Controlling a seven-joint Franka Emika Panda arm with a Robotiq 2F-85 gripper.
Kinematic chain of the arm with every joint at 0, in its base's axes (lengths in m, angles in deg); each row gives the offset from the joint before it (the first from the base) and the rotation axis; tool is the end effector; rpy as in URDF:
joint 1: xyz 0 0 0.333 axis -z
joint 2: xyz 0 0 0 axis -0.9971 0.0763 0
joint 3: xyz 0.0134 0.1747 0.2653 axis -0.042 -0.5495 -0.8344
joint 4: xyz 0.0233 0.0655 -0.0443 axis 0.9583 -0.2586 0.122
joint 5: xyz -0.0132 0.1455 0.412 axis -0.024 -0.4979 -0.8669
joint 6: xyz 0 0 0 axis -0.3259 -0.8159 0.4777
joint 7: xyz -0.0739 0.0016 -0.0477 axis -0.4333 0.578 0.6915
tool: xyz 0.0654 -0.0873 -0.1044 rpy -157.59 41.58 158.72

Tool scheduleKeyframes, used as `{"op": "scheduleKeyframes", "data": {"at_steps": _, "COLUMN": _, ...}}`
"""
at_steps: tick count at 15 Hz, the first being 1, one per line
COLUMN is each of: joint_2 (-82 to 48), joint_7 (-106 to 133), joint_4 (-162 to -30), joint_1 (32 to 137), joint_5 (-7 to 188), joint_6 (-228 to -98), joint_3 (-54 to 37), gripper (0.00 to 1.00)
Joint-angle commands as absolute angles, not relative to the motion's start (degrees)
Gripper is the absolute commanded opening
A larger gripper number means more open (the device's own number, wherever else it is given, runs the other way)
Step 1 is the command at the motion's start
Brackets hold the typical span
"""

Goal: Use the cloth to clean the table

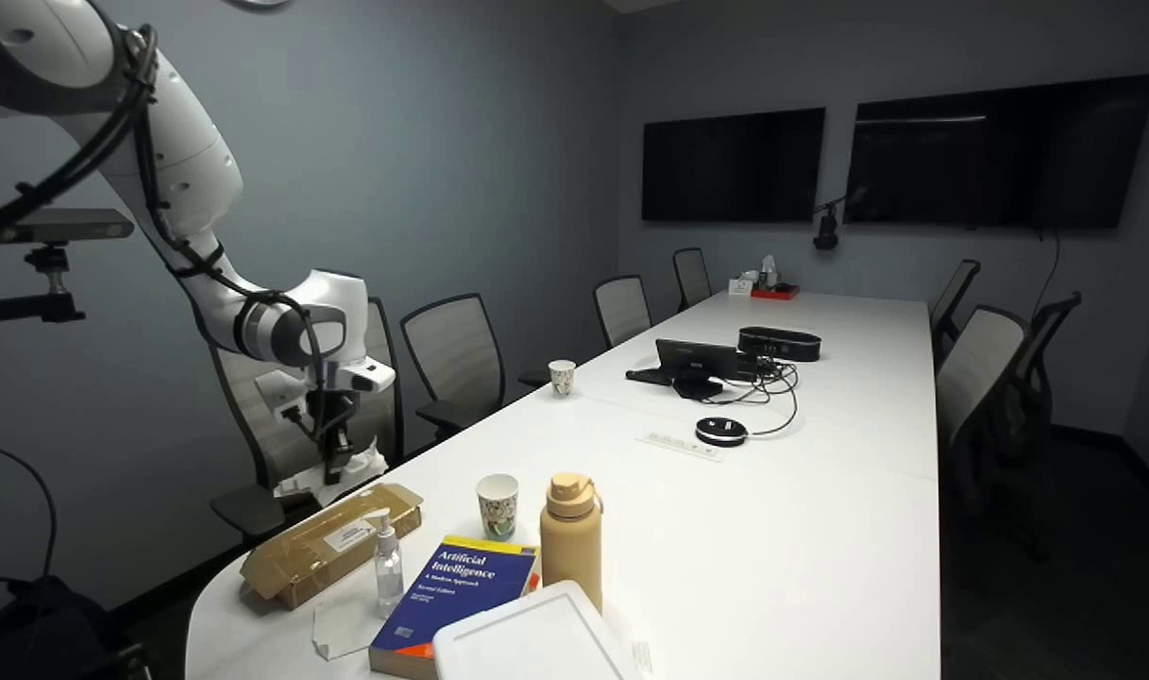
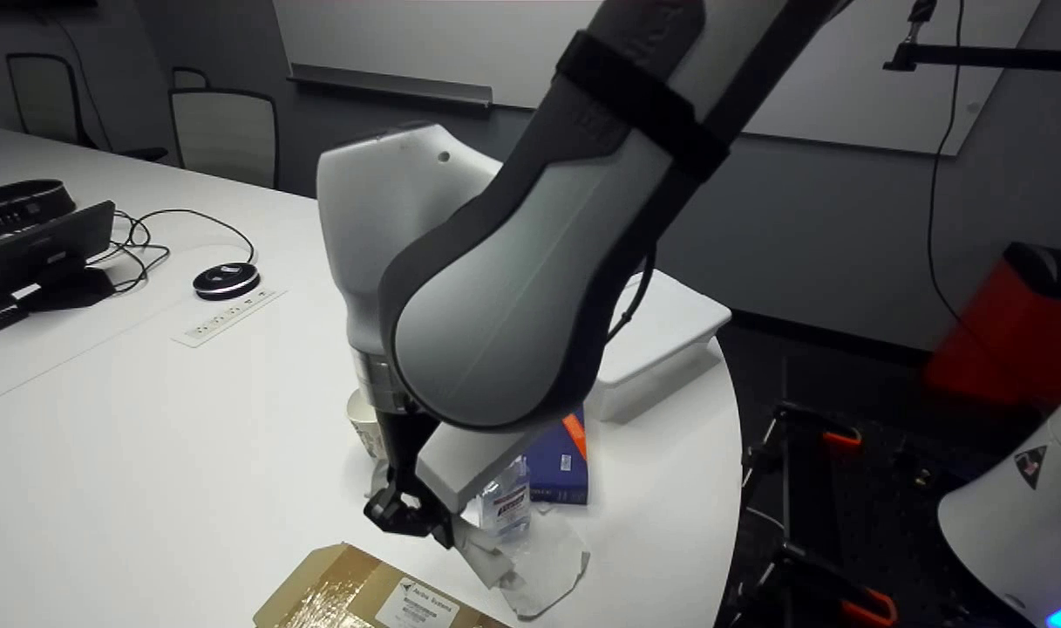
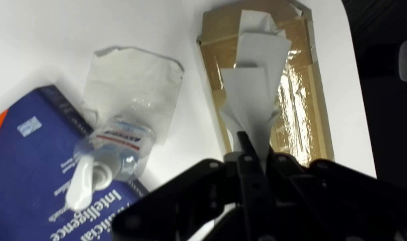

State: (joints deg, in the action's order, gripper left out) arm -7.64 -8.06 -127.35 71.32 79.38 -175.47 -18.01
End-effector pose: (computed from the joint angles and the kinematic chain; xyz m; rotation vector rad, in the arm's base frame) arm 0.5473 0.1996 0.1014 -3.0286 0.3738 0.1367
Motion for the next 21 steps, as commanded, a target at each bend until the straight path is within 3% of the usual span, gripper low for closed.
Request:
{"op": "scheduleKeyframes", "data": {"at_steps": 1, "joint_2": -7.7, "joint_7": -8.7, "joint_4": -123.6, "joint_1": 68.7, "joint_5": 87.4, "joint_6": -175.3, "joint_3": -14.0, "gripper": 0.01}}
{"op": "scheduleKeyframes", "data": {"at_steps": 11, "joint_2": 7.7, "joint_7": -4.6, "joint_4": -107.3, "joint_1": 64.8, "joint_5": 105.7, "joint_6": -175.6, "joint_3": -9.2, "gripper": 0.01}}
{"op": "scheduleKeyframes", "data": {"at_steps": 21, "joint_2": 25.4, "joint_7": -4.8, "joint_4": -92.2, "joint_1": 63.3, "joint_5": 104.8, "joint_6": -175.6, "joint_3": -6.1, "gripper": 0.01}}
